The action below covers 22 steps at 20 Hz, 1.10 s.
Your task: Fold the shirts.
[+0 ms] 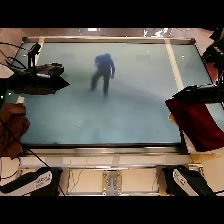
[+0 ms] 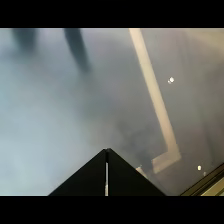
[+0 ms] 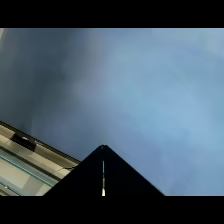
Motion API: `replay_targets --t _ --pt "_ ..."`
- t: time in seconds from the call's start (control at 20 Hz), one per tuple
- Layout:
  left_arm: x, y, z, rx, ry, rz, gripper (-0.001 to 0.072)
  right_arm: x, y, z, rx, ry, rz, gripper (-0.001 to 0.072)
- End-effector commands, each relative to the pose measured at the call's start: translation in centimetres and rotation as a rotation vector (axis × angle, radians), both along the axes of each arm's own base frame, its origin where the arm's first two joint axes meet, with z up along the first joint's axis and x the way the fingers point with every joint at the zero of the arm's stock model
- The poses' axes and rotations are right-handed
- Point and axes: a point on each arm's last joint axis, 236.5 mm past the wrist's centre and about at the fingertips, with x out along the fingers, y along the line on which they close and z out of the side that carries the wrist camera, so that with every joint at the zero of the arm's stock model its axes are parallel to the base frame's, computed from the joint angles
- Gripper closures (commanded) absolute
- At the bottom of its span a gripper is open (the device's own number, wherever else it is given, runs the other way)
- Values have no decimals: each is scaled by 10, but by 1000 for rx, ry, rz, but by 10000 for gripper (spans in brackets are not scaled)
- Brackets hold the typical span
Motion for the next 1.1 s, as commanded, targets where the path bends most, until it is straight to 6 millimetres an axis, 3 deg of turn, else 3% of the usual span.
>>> replay_targets --t 0.0,0.6,0.7,1.05 --pt "0 0 0 0 1 0 697 0 0 0 0 -2 1 701" --pt "0 0 0 0 1 -1 696 1 -1 1 -19 -21 23 701" --pt "0 0 0 0 1 -1 696 13 -7 4 -100 -125 88 701" --pt "0 0 -1 1 1 -1 696 42 -13 25 -91 -256 14 700"
